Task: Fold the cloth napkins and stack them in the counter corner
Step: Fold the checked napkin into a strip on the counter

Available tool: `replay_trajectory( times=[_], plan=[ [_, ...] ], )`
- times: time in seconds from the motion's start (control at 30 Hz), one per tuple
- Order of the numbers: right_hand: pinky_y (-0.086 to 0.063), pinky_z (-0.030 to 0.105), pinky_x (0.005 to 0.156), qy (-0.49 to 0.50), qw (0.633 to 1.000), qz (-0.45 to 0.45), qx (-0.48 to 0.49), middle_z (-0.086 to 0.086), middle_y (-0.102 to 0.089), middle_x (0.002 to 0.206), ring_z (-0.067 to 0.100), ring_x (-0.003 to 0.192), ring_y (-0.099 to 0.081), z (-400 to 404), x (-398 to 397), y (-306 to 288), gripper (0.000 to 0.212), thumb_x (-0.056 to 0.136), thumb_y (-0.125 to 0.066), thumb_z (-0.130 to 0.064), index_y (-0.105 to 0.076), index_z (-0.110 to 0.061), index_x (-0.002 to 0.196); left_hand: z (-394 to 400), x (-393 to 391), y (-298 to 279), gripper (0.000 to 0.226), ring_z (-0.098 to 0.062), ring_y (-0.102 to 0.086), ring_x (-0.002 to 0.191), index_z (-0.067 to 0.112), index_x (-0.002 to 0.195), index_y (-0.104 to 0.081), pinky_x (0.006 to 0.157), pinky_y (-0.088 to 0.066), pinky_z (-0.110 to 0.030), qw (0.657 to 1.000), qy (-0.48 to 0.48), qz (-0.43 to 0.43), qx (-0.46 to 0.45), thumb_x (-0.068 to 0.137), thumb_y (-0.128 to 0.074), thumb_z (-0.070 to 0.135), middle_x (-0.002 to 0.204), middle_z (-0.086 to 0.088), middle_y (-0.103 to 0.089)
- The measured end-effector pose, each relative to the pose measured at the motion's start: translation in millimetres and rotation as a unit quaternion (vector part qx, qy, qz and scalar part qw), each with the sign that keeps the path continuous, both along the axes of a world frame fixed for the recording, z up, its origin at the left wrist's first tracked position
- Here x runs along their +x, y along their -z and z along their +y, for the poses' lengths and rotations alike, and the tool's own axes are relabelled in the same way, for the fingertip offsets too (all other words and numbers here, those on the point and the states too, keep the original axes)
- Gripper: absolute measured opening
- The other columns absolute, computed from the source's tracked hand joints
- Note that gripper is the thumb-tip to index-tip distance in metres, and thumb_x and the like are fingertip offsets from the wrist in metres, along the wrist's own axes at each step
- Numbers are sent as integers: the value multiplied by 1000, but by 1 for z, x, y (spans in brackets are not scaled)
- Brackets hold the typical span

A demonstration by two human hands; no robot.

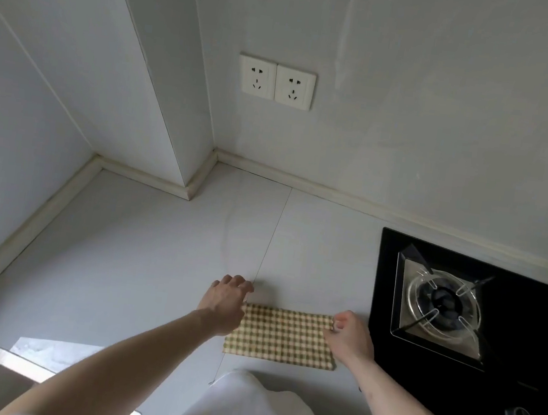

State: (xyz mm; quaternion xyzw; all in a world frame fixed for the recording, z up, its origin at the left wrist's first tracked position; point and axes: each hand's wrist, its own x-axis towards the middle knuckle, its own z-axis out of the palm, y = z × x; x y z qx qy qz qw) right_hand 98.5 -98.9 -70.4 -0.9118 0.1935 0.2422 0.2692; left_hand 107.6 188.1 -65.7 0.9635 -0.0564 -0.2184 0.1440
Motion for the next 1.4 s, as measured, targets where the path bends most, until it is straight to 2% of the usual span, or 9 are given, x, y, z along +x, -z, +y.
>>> replay_trajectory(
  times=[0.1, 0.23, 0.3, 0.47, 0.6, 0.7, 0.83, 1.23, 1.4],
  plan=[
    [-44, 25, 74, 15, 999, 28, -4, 4, -59, 132, 16, 94, -56, -3, -4, 5, 60, 89, -75, -31, -48, -14, 139, -14, -14, -2, 53, -17, -40, 135, 29, 141, -51, 115, -32, -31, 999, 28, -19, -33, 90, -58, 15, 148, 7, -45],
    [-39, 16, 60, 44, 997, 66, 19, 7, -60, 129, 18, 91, -58, 2, -17, 12, 64, 89, -76, -32, -43, -12, 140, -30, -44, 2, 44, -19, -37, 140, 31, 136, -57, 119, -30, -34, 993, 104, 20, -55, 93, -58, 23, 151, 6, -43],
    [-46, 21, 69, 75, 994, 71, 42, 7, -64, 125, 21, 98, -62, 6, -23, 17, 66, 85, -78, -33, -43, -10, 136, -32, -56, 8, 45, -22, -34, 142, 29, 139, -55, 118, -32, -36, 989, 136, 51, -34, 94, -59, 25, 154, 4, -38],
    [-57, 28, 76, 109, 987, 85, 82, -1, -73, 92, 17, 83, -69, 8, -25, 25, 26, 81, -77, -32, -70, -14, 98, -30, -69, 13, 54, -24, -31, 142, 27, 146, -48, 115, -36, -36, 983, 169, 67, -11, 94, -58, 19, 159, 4, -28],
    [-47, 25, 70, 133, 978, 92, 129, -3, -68, 88, 16, 82, -64, 14, -36, 21, 14, 89, -74, -32, -67, -20, 86, -27, -73, 14, 57, -22, -28, 146, 31, 146, -48, 118, -33, -37, 983, 169, 70, -18, 92, -58, 17, 162, 6, -26],
    [-55, 31, 77, 180, 969, 31, 168, 3, -75, 93, 18, 84, -68, 13, -43, 19, 9, 86, -75, -23, -71, -15, 91, -24, -75, 10, 59, -21, -25, 149, 32, 149, -45, 120, -29, -37, 987, 147, 62, -31, 93, -56, 19, 165, 6, -20],
    [-45, 24, 61, 190, 962, -10, 196, -3, -71, 95, 11, 83, -65, 5, -49, 1, 10, 93, -65, -14, -67, -16, 102, -20, -82, 8, 57, -22, -26, 146, 33, 148, -46, 118, -28, -37, 992, 110, 46, -32, 93, -52, 21, 165, 5, -21],
    [-43, 9, 53, 65, 980, -74, 172, -11, -67, 84, 3, 74, -63, 34, -63, -18, 11, 91, -72, -28, -61, -25, 90, -36, -103, 10, 65, -23, -20, 149, 33, 153, -39, 120, -29, -39, 985, 150, 85, -13, 91, -55, 19, 167, 1, -13],
    [-54, 23, 62, -14, 984, -70, 161, -5, -62, 100, 8, 80, -65, 60, -62, -13, 15, 88, -73, -31, -58, -29, 87, -29, -103, 6, 72, -26, -9, 153, 25, 153, -31, 119, -29, -39, 994, 91, 65, -20, 86, -57, 20, 168, 2, -1]
  ],
)
